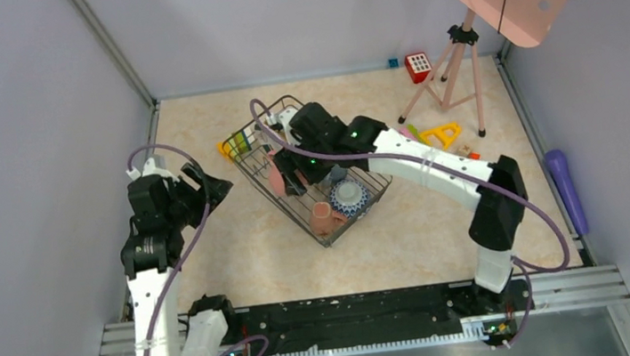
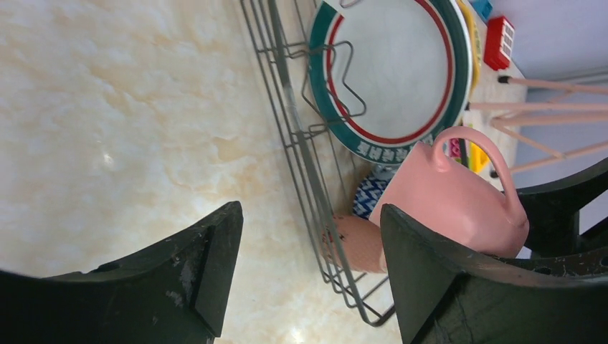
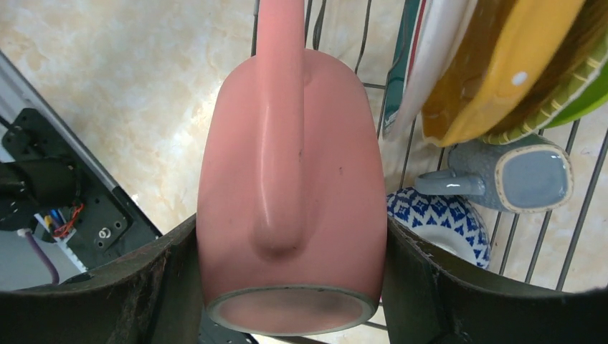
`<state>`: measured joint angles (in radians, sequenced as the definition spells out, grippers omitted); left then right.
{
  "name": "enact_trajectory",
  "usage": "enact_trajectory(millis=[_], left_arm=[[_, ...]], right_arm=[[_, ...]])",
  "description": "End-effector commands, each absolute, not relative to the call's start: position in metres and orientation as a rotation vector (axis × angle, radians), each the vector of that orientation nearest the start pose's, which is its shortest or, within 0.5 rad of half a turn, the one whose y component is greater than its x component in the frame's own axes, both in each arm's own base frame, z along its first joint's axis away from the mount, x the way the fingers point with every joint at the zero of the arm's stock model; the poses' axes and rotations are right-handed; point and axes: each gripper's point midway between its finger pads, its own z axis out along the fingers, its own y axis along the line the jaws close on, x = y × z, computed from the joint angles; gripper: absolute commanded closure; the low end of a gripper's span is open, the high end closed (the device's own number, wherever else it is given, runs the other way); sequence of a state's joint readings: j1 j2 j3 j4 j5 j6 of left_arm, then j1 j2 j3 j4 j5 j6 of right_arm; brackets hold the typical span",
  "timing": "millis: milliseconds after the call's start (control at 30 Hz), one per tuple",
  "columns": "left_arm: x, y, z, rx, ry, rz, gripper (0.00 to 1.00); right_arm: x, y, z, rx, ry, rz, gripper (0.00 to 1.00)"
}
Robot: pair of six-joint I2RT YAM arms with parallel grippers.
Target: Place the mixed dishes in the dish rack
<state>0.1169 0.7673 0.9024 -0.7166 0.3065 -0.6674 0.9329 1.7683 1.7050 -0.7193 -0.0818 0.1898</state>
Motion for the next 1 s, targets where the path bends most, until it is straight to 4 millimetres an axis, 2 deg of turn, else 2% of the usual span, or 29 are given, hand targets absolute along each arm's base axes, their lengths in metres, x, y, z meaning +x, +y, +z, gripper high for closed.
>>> enact_trajectory(millis=[0, 133, 233, 467, 633, 967], left_arm=[[0.255, -0.023, 0.234, -0.653, 1.993, -0.477, 0.25], [0.250, -0.009, 0.233, -0.658, 1.959, -0.380, 0.25], [0.246, -0.001, 0.235, -0.665, 1.924, -0.330, 0.25], [0.244, -0.001, 0.230, -0.654, 1.915, -0.333, 0.25], [0.245, -0.006, 0.226, -0.630, 1.929, -0.356, 0.25], [0.245, -0.006, 0.224, -0.625, 1.937, -0.354, 0.25]], right_arm=[[0.267, 0.403, 0.235, -0.876, 2.264, 0.575, 1.00], [0.263, 0.410, 0.218, -0.903, 2.348, 0.536, 1.00], [0.270, 0.408, 0.208, -0.878, 2.386, 0.465, 1.00], [0.273, 0.408, 0.198, -0.864, 2.427, 0.412, 1.00], [0.271, 0.412, 0.179, -0.910, 2.480, 0.361, 1.00], [0.278, 0.419, 0.154, -0.901, 2.544, 0.296, 1.00]])
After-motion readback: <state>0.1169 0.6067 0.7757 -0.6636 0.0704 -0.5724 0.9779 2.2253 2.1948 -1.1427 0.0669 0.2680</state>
